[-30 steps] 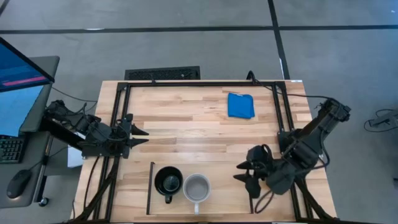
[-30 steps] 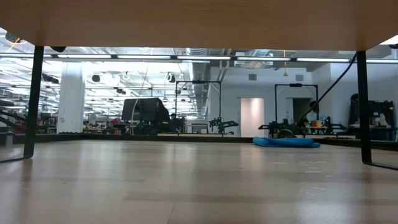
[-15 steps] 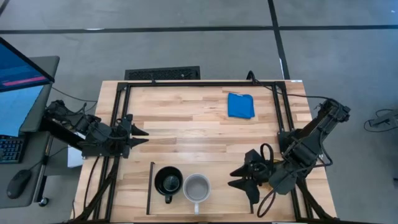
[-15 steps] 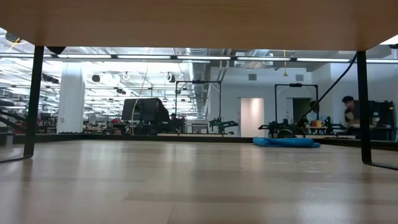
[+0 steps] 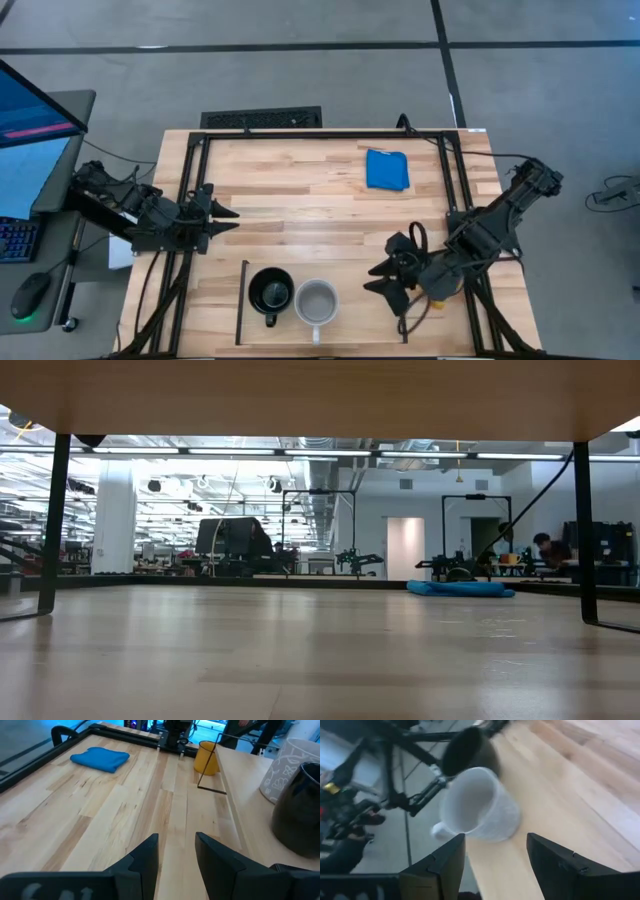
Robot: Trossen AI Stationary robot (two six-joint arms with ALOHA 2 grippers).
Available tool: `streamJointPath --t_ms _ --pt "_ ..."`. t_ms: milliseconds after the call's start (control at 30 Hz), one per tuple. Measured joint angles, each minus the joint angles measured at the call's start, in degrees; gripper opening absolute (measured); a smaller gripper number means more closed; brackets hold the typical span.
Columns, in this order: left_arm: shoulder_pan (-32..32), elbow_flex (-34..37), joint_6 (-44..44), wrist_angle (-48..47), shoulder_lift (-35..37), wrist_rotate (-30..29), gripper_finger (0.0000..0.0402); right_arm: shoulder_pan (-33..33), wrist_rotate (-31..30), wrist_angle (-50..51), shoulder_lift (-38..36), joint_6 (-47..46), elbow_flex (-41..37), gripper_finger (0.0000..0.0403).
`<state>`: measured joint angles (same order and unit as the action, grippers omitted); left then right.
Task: Stack small to large cups/mugs on shelf
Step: Put the orange mug beside the white mug on the shelf
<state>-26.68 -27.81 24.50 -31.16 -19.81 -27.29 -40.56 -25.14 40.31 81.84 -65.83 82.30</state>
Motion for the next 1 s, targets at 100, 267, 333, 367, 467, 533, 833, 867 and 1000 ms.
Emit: streamJointPath --t_ms 100,267,333,367,467,533,833,867,1000 --pt "0.0 0.0 0.3 0.0 0.0 0.0 0.0119 0.5 3.1 5.8 0.0 -6.5 0.0 0.0235" --pt "0.0 0.0 0.3 0.0 0.0 0.0 0.0119 -1.9 5.9 18.2 0.0 -19.9 0.0 0.0235" --pt "0.0 0.0 0.3 0.0 0.0 0.0 0.0119 -3.5 7.2 22.3 0.0 -26.4 0.0 0.0235" --pt "0.0 0.0 0.3 0.0 0.0 0.0 0.0119 -4.4 8.2 23.8 0.0 -29.8 0.0 0.0235" --pt "0.0 0.0 0.3 0.0 0.0 0.0 0.0119 -7.8 9.2 26.3 0.0 -38.9 0.0 0.0235" --pt "0.0 0.0 0.2 0.0 0.0 0.0 0.0119 -10.1 9.3 26.7 0.0 -44.2 0.0 0.0235" --pt "0.0 0.0 0.0 0.0 0.0 0.0 0.0119 -18.0 12.5 34.0 0.7 -66.0 0.0 0.0231" --pt "0.0 0.0 0.0 0.0 0.0 0.0 0.0119 -18.3 13.3 34.1 1.2 -66.4 0.0 0.0229" --pt "0.0 0.0 0.0 0.0 0.0 -0.1 0.0119 -18.6 16.5 32.6 3.6 -66.3 0.0 0.0223"
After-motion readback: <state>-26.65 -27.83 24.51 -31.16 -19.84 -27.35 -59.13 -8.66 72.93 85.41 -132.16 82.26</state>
